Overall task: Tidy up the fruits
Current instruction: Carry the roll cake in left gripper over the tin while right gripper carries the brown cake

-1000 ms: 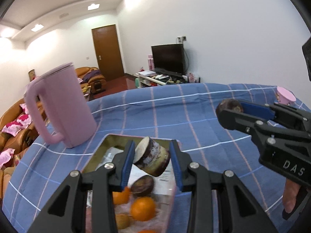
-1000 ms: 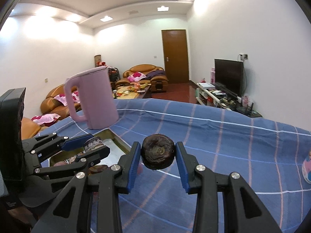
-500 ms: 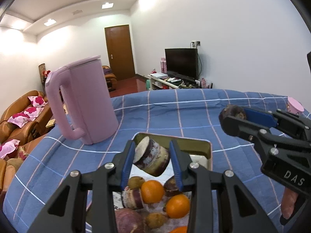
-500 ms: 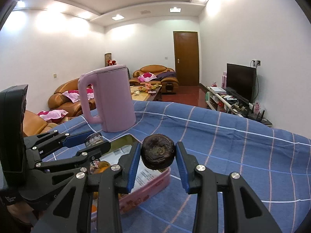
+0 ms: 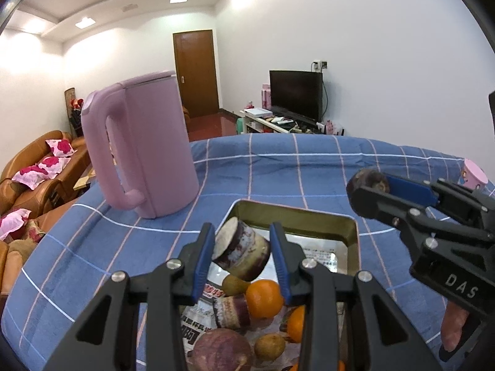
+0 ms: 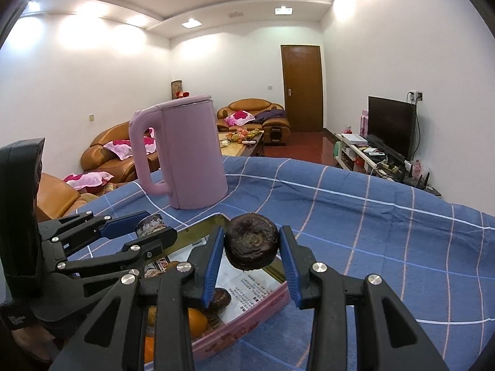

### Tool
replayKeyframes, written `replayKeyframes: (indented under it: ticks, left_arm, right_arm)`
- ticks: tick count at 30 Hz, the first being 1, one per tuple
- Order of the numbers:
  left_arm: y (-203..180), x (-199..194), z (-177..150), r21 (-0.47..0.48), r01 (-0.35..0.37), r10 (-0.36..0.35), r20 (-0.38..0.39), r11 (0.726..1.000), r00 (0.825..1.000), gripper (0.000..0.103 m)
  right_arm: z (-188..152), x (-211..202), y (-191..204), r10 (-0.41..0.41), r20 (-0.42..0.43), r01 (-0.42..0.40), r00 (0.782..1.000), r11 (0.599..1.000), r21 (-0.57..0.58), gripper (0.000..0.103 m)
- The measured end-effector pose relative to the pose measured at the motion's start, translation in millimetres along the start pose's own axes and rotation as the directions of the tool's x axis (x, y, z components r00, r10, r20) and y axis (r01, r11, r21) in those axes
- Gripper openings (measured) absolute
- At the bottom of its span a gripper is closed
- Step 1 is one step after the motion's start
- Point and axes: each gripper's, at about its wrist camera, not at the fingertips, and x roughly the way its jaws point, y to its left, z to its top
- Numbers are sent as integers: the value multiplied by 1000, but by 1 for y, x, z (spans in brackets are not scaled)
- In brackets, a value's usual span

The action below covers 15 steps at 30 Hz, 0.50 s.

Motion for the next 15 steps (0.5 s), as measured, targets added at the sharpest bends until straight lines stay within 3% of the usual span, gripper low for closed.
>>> replayKeyframes:
  ticks: [15]
  left_arm:
    - [18,21,-8,-55,45,-51,-105,997,993,38]
  right_arm:
    - [-20,29,12,34,-114,-33,993,999,7,39]
